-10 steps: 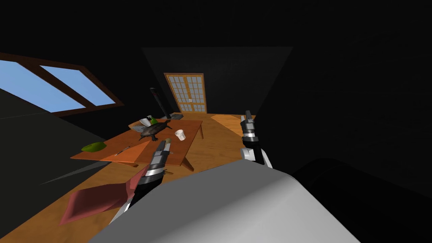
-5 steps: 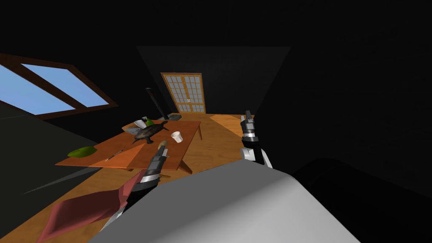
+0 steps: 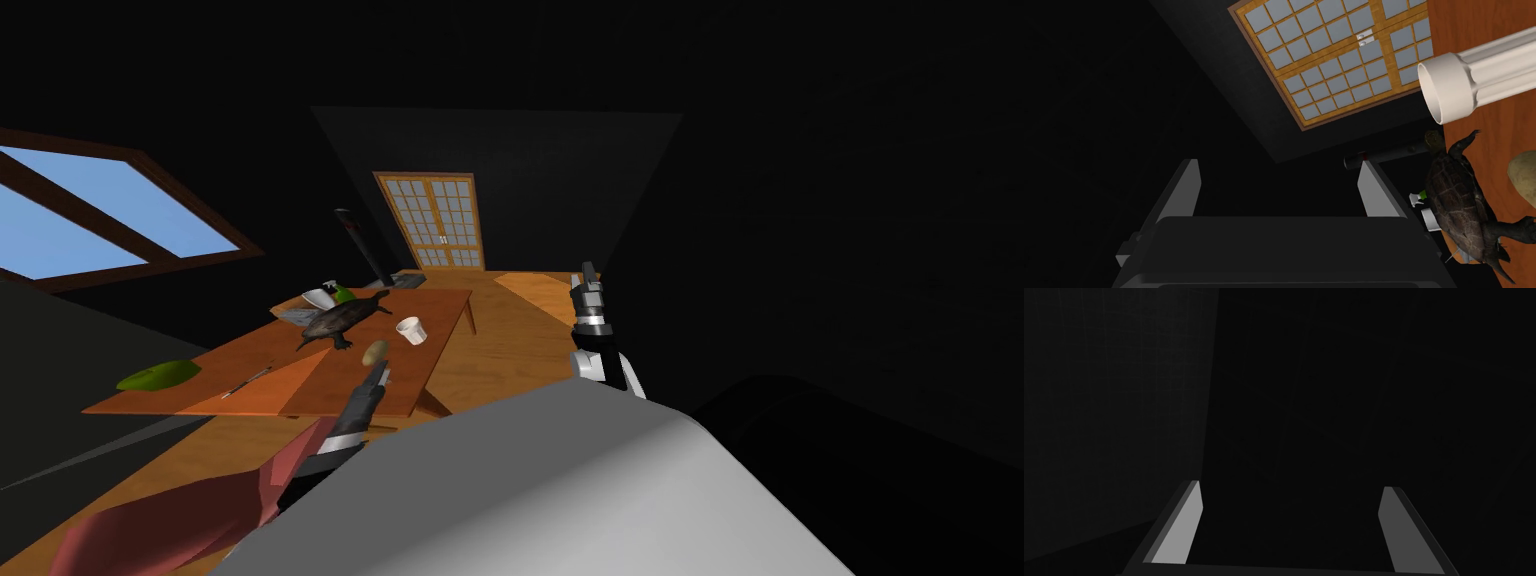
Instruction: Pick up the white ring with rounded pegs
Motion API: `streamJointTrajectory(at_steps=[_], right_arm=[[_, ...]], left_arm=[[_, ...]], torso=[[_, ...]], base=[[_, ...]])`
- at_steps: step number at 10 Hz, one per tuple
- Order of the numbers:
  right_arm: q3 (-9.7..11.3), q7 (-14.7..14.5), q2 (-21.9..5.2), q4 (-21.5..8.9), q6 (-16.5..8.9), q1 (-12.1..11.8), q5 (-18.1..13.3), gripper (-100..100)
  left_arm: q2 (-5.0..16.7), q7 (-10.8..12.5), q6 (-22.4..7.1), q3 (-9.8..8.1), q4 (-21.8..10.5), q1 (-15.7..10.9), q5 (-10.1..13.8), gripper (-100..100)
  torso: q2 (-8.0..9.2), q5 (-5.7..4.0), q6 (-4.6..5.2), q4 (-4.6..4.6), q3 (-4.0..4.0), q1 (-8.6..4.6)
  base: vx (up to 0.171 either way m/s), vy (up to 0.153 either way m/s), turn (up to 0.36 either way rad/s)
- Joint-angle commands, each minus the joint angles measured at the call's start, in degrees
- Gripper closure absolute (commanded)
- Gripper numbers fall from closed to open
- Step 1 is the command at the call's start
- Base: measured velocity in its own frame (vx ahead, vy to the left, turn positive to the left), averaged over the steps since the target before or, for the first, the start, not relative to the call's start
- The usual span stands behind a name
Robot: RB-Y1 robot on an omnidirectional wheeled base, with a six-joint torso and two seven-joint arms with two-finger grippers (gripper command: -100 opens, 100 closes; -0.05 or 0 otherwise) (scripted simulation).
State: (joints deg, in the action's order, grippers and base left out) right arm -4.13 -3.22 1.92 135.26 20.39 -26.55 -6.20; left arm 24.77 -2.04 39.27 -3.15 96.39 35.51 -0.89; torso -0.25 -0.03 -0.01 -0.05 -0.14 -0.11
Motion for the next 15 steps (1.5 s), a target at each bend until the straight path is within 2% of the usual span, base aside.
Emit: streamJointTrajectory(at_steps=[1,2,3,6,11,13,15], right_arm=[[0.0,0.0,0.0,0.0,0.0,0.0,0.0,0],[0.0,0.0,0.0,0.0,0.0,0.0,0.0,0],[0.0,0.0,0.0,0.0,0.0,0.0,0.0,0],[0.0,0.0,0.0,0.0,0.0,0.0,0.0,0],[-0.01,0.0,0.0,0.0,0.0,-0.01,0.0,0],[-0.01,0.0,0.0,0.0,0.0,-0.01,0.0,0],[-0.01,0.0,0.0,0.0,0.0,-0.01,0.0,0]], left_arm=[[0.55,0.05,0.15,-0.15,-2.28,0.05,-0.28,-100],[1.75,0.34,0.72,-0.55,-4.47,0.53,-0.77,-100],[1.75,0.34,0.72,-0.55,-5.45,0.53,-0.77,-100],[3.88,1.14,1.65,-1.29,-10.28,1.48,-1.86,-100],[5.63,2.21,2.27,-1.95,-18.03,2.36,-3.04,-100],[6.96,3.53,2.58,-2.56,-22.53,3.19,-4.28,-100],[7.48,4.26,2.63,-2.85,-25.34,3.58,-4.9,-100]], torso=[[0.0,0.0,0.0,0.0,0.0,0.0],[0.03,0.0,-0.01,0.0,0.01,0.03],[-0.05,0.0,0.0,-0.01,-0.02,0.01],[-0.01,0.01,0.0,-0.01,-0.01,0.04],[-0.13,0.02,-0.01,-0.03,-0.07,0.08],[-0.14,0.02,0.0,-0.03,-0.09,0.08],[-0.23,0.01,-0.01,-0.06,-0.14,0.07]], base=[[0.064,-0.024,-0.018],[0.089,-0.032,-0.042],[0.074,-0.03,-0.018],[0.084,-0.026,-0.029],[0.098,-0.011,-0.016],[0.132,-0.012,-0.016],[0.145,-0.01,-0.003]])
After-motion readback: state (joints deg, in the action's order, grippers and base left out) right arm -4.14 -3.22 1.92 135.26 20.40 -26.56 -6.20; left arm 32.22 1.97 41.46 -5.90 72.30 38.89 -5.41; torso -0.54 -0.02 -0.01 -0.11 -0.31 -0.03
